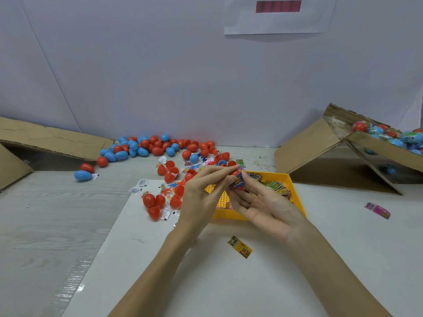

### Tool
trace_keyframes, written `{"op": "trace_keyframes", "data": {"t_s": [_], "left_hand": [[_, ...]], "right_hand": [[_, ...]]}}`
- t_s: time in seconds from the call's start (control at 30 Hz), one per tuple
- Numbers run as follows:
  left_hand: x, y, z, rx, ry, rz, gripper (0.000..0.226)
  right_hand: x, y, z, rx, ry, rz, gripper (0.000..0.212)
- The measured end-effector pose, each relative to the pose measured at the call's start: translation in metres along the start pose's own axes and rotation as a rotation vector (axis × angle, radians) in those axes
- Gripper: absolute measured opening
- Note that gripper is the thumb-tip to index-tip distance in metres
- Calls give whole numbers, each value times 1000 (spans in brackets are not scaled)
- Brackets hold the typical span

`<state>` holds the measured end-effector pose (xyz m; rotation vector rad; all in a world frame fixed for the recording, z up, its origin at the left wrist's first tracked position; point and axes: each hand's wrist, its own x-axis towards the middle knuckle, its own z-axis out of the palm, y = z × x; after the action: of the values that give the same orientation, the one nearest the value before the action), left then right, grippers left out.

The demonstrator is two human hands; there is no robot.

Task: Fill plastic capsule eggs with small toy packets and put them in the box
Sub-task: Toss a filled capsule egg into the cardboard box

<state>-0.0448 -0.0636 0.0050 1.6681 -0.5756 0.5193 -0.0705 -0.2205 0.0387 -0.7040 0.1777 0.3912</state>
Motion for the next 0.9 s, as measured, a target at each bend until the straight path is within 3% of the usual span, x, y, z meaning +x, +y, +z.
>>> {"op": "trace_keyframes", "data": {"t_s": [0.13, 0.27, 0.43, 0.73, 0.83, 0.9], "left_hand": [[2, -1, -2, 176, 14, 87, 29], [-1, 0, 0, 384, -30, 263, 28], [1, 1, -4, 356, -136, 159, 52], [1, 1, -6, 374, -132, 208, 39], [0, 0, -3, 427, -122, 199, 45], [0, -4, -5, 521, -101, 164, 50]], "right_hand": [[2, 3, -1, -14, 2, -20, 40], [5, 6, -6, -299, 7, -175, 30], [6, 7, -12, -532, 82, -295, 34], [8, 12, -9, -863, 176, -421, 39], [10, 5, -12, -872, 220, -442, 36], [11, -22, -12, -671, 197, -437, 31]]}}
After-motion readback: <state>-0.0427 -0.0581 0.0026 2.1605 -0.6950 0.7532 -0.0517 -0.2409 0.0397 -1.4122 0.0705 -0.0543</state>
